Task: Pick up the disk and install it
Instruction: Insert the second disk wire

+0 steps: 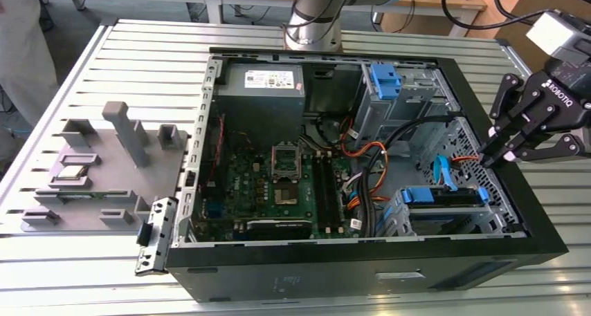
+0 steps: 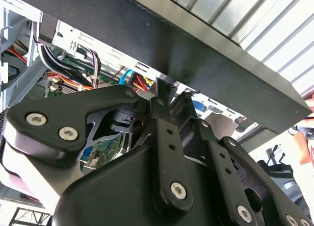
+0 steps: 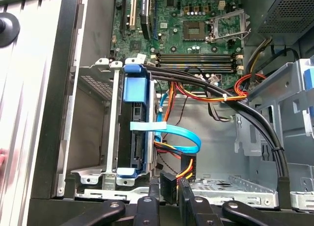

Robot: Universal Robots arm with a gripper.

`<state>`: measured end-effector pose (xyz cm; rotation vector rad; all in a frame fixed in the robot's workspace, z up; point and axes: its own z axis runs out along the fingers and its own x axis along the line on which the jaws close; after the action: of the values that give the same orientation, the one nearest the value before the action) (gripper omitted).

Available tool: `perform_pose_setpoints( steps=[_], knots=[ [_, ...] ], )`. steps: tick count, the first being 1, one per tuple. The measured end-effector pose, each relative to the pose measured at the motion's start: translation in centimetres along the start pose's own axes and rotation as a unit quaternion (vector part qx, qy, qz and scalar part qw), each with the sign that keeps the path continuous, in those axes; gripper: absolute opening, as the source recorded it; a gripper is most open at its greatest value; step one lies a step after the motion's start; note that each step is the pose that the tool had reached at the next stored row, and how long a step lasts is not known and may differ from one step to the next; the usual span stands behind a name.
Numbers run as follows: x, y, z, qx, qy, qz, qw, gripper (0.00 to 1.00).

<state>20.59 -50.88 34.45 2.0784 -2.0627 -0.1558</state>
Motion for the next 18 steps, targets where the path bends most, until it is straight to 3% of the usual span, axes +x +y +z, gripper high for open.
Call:
perform_pose_setpoints(
  steps=[4, 11, 18],
  knots=[
    [-0.02, 0.00, 0.02, 0.0000, 0.0007, -0.001, 1.0000, 0.30],
    [-0.07, -0.03, 0.12, 0.0002, 0.0063, -0.003, 1.0000, 0.30],
    [-0.10, -0.03, 0.15, 0.0002, 0.0075, -0.003, 1.0000, 0.30]
  ],
)
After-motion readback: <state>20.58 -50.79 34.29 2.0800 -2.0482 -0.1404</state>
